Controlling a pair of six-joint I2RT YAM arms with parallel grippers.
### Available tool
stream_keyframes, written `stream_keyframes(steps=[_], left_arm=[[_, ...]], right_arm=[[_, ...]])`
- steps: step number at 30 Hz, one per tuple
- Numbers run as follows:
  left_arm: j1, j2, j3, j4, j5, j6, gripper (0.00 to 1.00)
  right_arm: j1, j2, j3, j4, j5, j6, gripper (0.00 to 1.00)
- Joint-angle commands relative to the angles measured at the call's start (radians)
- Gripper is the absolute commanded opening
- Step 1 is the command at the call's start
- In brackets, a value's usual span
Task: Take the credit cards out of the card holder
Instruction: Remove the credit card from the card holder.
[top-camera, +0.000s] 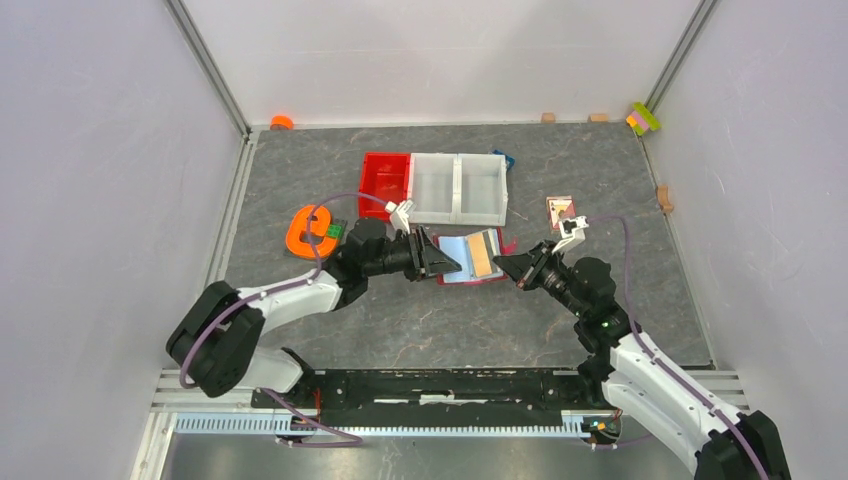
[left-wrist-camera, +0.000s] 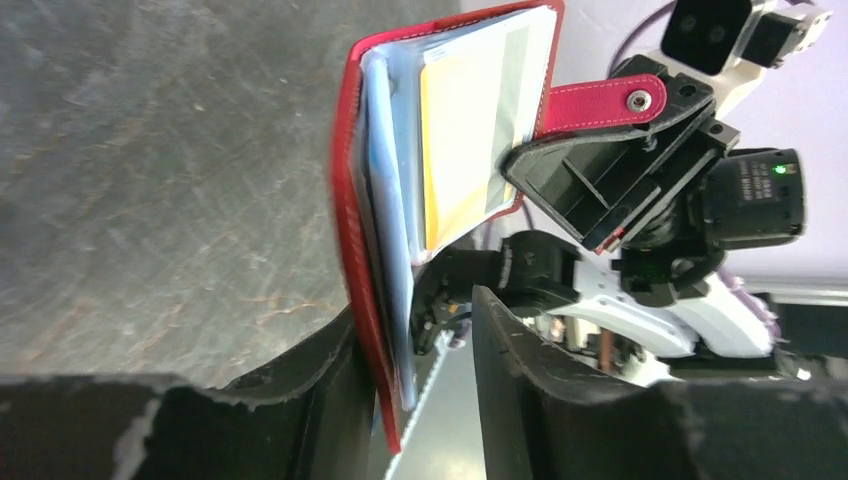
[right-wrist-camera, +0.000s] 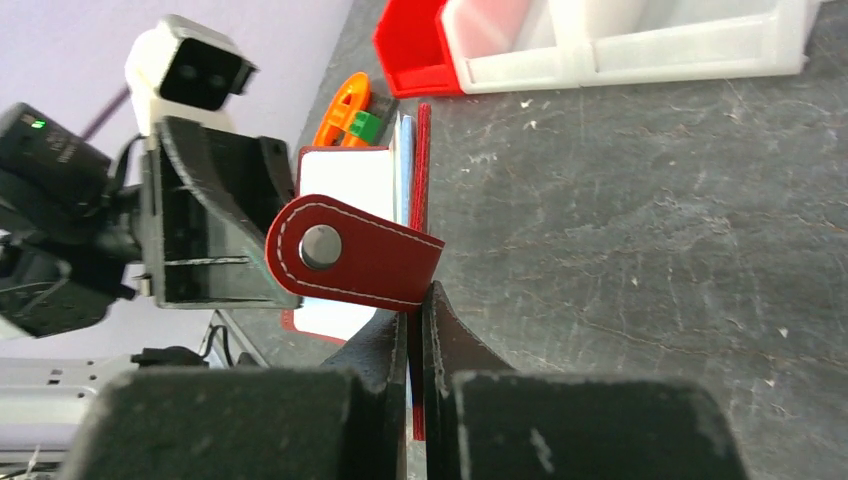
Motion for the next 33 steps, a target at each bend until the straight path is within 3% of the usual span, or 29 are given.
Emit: stream_keyframes(steps=[1,7,12,16,22,27,33], left_arm=[[0.008,-0.092,0.078,-0.300,-0.115,0.261,0.48],[0.006,-0.142,0.122,-0.519,-0.242,0.379,0.52],[-0.060,-0.173,0.200,-0.678,-0.392,0.444,0.52],[-0.101,-0.135,0.247,-0.676,-0.361,0.444,0.50],[-0.088,0.040,0.246,-0.468,-0.155,0.372,0.43],[0.026,0.148,0.227,-0.285,0.013,0.323,0.37],[0.074,0.298,0.098,0.259,0.152,0.084,0.33]], right_arm=[[-0.001,0.013,0.014,-0.005,0.035,-0.039,0.00],[0.000,0.051,-0.040,0.020,0.040,-0.020,0.00],[-0.001,0.104,-0.080,0.067,0.048,-0.011,0.00],[0.000,0.145,-0.081,0.087,0.058,-0.027,0.00],[0.000,0.175,-0.096,0.134,0.050,-0.003,0.00],[0.000,0.197,-0.080,0.180,0.027,0.029,0.00],[0.000,0.232,-0.087,0.245,0.013,0.061,0.00]])
